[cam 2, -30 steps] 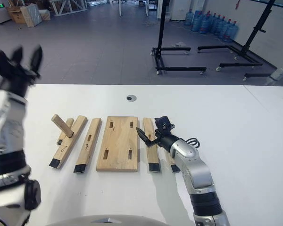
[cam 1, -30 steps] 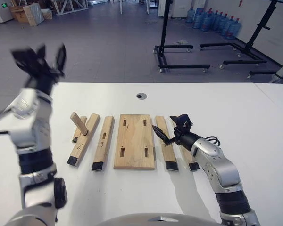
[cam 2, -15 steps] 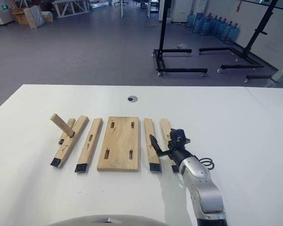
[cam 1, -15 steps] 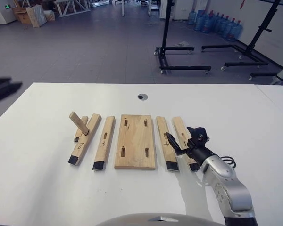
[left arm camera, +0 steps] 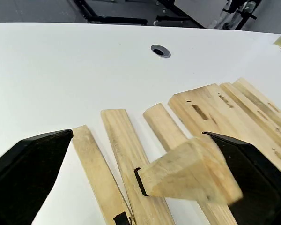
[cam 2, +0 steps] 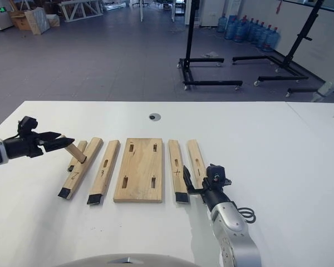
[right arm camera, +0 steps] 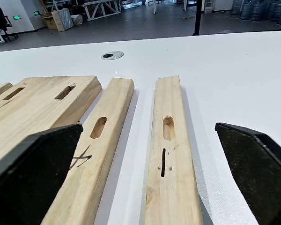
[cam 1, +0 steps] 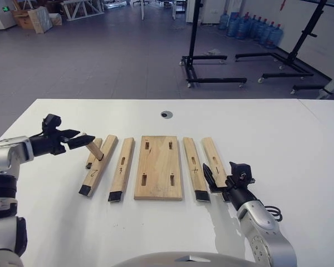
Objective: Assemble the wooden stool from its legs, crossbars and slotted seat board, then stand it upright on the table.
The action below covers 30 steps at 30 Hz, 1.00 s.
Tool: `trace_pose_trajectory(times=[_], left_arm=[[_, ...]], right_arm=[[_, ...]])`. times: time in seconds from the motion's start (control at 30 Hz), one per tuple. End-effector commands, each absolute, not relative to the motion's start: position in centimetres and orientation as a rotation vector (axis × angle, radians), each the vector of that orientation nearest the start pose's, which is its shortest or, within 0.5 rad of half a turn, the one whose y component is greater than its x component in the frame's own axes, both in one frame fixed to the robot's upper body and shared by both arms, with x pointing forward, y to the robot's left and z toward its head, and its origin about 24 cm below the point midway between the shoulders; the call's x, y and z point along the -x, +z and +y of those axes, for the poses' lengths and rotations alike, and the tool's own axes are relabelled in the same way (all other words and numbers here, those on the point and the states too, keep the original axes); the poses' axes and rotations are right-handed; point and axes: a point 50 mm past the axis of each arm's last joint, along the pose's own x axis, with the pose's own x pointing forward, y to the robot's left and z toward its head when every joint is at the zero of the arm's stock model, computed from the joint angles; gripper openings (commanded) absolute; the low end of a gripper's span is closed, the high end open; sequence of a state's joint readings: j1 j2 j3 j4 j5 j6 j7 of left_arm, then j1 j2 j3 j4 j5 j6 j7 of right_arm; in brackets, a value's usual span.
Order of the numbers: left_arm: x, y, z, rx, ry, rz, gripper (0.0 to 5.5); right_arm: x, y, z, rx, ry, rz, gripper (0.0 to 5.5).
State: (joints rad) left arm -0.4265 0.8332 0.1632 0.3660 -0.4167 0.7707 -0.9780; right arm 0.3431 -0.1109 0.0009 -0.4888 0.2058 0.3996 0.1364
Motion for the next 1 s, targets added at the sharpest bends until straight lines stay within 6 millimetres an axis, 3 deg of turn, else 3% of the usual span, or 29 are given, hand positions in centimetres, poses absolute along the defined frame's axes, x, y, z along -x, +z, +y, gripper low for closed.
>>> trace_pose_trajectory(times=[0.03,0.23,0.43,0.53,0.73,1.0], left_arm=[[-28.2,12.6,31.3,0.062,-0.553,0.578,5.37],[-26.1,12.1,31.7,0.054,-0.698,0.677,5.37],[-26.2,12.2,28.5,0.096,-0.666,0.766,5.37],[-25.9,11.7,27.7,0.026,-0.541,0.876,5.37],[-26.0,12.5,26.8,-0.184,-0.406,0.951,5.37],[-24.7,13.3,25.7,-0.436,-0.377,1.057,5.37]], right_arm=[[-18.1,4.9,-16.3,-0.11,0.111,0.223,5.23],[-18.3,4.9,-16.5,-0.103,0.113,0.215,5.23],[-18.0,4.9,-16.4,-0.104,0.105,0.219,5.23],[-17.8,4.8,-16.4,-0.107,0.094,0.22,5.23],[-17.6,4.4,-16.1,-0.127,0.062,0.219,5.23],[-17.9,4.1,-15.8,-0.131,0.078,0.22,5.23]])
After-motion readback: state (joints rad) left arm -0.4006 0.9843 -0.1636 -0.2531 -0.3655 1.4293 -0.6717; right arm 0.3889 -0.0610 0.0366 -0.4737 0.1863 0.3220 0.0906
